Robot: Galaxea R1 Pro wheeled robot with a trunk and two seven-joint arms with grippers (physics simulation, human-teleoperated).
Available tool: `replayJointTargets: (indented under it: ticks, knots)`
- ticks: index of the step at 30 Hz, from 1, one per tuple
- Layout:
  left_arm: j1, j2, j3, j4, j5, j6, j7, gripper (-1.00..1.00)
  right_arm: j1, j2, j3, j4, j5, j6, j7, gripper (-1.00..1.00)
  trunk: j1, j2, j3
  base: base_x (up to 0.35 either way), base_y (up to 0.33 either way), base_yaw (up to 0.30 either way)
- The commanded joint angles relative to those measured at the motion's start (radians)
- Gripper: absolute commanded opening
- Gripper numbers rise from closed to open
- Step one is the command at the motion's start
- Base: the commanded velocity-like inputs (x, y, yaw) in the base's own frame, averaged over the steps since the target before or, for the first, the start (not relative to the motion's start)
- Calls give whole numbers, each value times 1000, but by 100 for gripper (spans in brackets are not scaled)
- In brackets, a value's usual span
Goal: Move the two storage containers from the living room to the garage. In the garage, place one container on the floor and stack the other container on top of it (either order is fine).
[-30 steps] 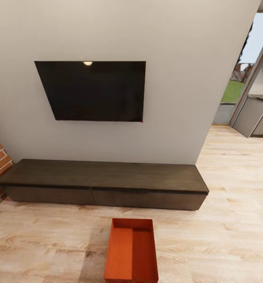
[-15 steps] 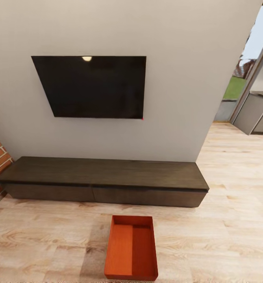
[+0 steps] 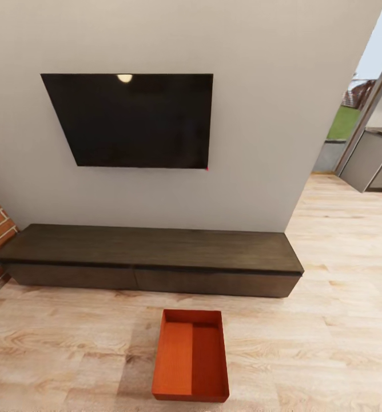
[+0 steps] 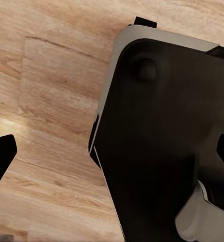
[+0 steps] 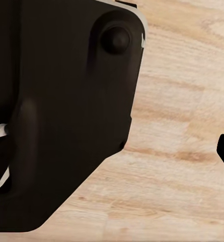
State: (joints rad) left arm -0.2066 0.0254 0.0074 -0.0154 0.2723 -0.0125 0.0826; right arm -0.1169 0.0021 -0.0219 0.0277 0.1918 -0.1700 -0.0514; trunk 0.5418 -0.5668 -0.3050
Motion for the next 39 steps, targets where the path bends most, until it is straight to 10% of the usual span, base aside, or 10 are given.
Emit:
replayJointTargets:
  ticks: [1, 39]
  knots:
    - [0, 0, 0, 0, 4, -1, 2, 100, -1, 0, -3, 3, 9, -5, -5, 100, 0, -1, -3, 0, 0, 0]
    - [0, 0, 0, 0, 4, -1, 2, 100, -1, -3, -3, 3, 5, -6, -4, 100, 0, -1, -64, 0, 0, 0]
